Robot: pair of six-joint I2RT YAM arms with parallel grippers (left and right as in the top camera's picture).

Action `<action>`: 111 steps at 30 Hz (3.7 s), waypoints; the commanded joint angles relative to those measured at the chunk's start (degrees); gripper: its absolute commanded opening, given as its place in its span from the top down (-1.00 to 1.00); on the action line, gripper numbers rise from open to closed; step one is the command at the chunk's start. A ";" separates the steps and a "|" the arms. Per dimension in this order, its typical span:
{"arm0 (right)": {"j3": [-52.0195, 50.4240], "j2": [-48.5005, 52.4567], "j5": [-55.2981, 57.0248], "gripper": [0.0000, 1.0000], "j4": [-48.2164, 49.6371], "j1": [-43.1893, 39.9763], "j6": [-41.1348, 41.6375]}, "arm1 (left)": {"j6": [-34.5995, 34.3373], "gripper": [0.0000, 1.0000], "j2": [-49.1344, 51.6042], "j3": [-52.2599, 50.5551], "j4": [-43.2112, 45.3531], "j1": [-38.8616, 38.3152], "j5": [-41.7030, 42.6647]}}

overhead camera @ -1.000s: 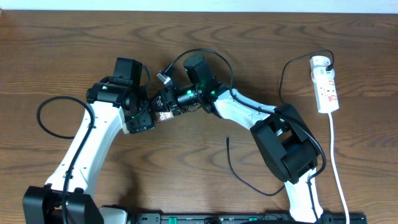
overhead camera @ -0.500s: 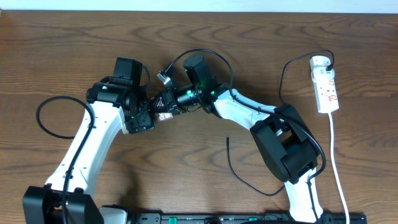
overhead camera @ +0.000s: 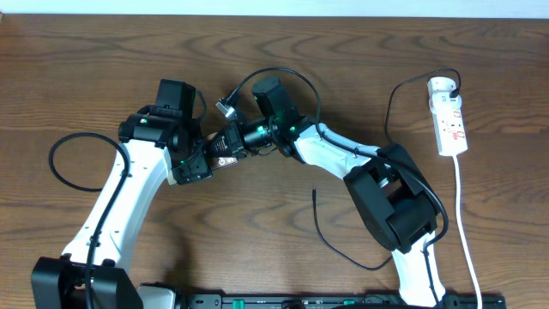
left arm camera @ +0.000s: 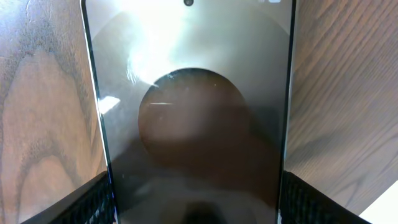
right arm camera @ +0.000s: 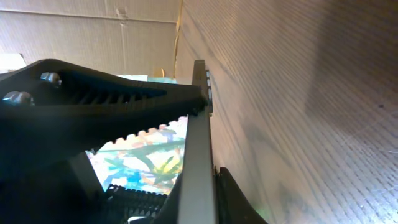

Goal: Plug charger to phone and switch on socket

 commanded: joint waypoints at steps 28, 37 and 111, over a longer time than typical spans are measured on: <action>0.81 -0.26 -2.14 0.97 0.31 0.26 1.60 | 2.97 -0.82 -0.04 0.94 -0.24 0.15 -0.52; 0.81 -0.24 -0.22 0.97 -1.25 -2.62 0.57 | 11.19 -0.83 -3.02 0.96 0.55 5.68 9.73; 0.81 -0.24 19.10 0.98 44.74 -2.71 60.11 | 26.67 -0.84 -5.77 -19.54 78.05 14.14 33.79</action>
